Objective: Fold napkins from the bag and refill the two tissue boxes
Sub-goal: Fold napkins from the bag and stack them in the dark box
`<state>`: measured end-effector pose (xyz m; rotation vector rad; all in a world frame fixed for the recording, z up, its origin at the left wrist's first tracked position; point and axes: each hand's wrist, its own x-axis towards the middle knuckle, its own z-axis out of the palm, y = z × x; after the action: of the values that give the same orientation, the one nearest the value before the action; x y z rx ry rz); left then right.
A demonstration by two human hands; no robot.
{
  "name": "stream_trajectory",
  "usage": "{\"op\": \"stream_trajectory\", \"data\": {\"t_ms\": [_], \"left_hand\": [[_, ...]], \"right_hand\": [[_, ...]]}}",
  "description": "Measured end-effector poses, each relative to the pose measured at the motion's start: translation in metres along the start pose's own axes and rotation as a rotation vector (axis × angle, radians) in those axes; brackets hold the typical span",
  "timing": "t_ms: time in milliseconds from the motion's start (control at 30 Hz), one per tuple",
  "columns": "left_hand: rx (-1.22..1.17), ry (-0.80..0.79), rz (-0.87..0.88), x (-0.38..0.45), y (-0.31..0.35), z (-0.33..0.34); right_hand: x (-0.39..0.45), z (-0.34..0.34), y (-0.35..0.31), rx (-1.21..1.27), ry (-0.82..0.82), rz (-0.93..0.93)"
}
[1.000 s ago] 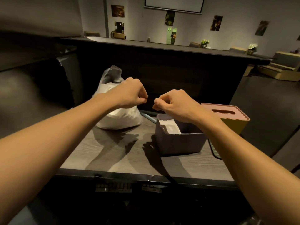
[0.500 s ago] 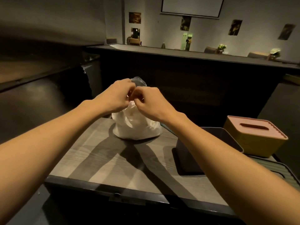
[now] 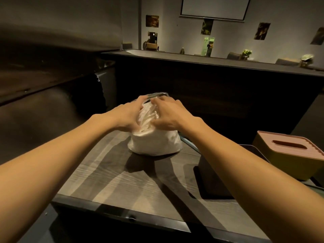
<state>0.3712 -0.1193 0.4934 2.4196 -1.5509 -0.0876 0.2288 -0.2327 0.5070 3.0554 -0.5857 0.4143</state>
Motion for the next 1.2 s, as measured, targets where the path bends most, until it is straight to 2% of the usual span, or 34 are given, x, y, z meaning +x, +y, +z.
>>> {"op": "stream_trajectory", "data": {"t_ms": [133,367,500,567,667,733,800,867,1033,1100,1200], "left_hand": [[0.044,-0.003,0.004,-0.001,-0.002,-0.005],[0.040,-0.032,0.019,0.000,-0.004,-0.005],[-0.102,0.051,0.019,-0.007,0.007,-0.012],[-0.031,0.130,0.054,-0.008,0.009,-0.015],[0.004,0.259,0.047,-0.011,0.011,-0.017],[-0.006,0.294,0.026,-0.013,0.015,-0.016],[0.013,0.319,0.037,-0.017,0.019,-0.018],[-0.037,0.351,0.082,-0.020,0.023,-0.024],[-0.419,0.480,0.159,-0.037,0.035,-0.043],[-0.599,0.468,0.160,-0.050,0.043,-0.043],[-0.941,0.315,0.049,-0.074,0.054,-0.024]], "right_hand": [[0.013,0.001,0.002,-0.019,0.148,-0.012],[0.020,0.007,0.004,-0.186,0.264,-0.116],[0.018,0.003,0.007,-0.167,0.397,-0.117],[0.016,-0.002,0.008,-0.112,0.467,-0.103],[0.011,-0.004,0.006,-0.076,0.388,-0.113],[0.008,-0.002,0.004,-0.076,0.275,-0.151],[0.008,-0.001,0.003,-0.068,0.255,-0.196],[0.007,-0.005,0.002,0.026,0.332,-0.205],[-0.018,-0.015,0.000,0.488,0.533,-0.065],[-0.035,-0.014,-0.001,0.696,0.520,-0.015],[-0.072,-0.005,-0.002,1.061,0.405,0.043]]}}
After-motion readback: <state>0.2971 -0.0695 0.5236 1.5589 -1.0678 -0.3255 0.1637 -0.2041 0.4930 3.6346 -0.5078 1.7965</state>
